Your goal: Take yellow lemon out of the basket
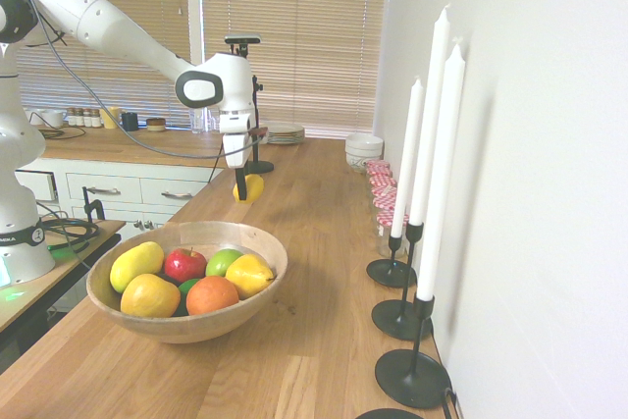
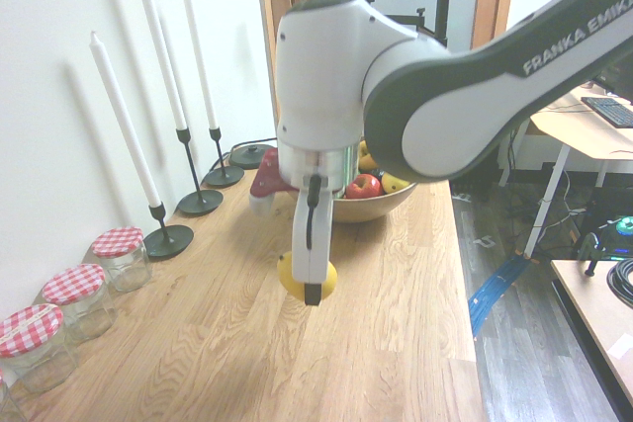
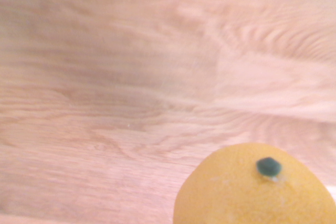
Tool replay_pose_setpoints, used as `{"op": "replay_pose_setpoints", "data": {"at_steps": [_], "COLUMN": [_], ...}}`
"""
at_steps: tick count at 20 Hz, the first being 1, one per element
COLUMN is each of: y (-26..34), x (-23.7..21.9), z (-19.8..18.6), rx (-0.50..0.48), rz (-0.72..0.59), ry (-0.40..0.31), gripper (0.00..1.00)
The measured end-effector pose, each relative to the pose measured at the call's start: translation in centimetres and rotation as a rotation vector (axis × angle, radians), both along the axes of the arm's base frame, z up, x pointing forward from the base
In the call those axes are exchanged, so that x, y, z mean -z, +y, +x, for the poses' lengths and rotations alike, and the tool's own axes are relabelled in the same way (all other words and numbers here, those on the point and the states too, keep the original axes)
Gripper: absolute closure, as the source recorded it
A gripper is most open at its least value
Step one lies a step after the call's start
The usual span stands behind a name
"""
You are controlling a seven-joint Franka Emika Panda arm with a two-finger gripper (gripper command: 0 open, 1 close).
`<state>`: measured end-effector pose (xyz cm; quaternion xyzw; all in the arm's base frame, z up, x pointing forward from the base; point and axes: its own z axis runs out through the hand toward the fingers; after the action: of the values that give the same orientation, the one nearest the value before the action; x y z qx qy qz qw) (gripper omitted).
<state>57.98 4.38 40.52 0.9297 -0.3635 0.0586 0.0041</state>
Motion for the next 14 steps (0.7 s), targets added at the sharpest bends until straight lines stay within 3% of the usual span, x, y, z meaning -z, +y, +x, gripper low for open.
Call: {"op": "replay_pose_setpoints", "data": {"at_steps": [14], "y": [-2.6], "x": [5.8], "z": [1.2], "rx": [0.091], "rz": [0.028], "ry": [0.025], "gripper": [1.0]}}
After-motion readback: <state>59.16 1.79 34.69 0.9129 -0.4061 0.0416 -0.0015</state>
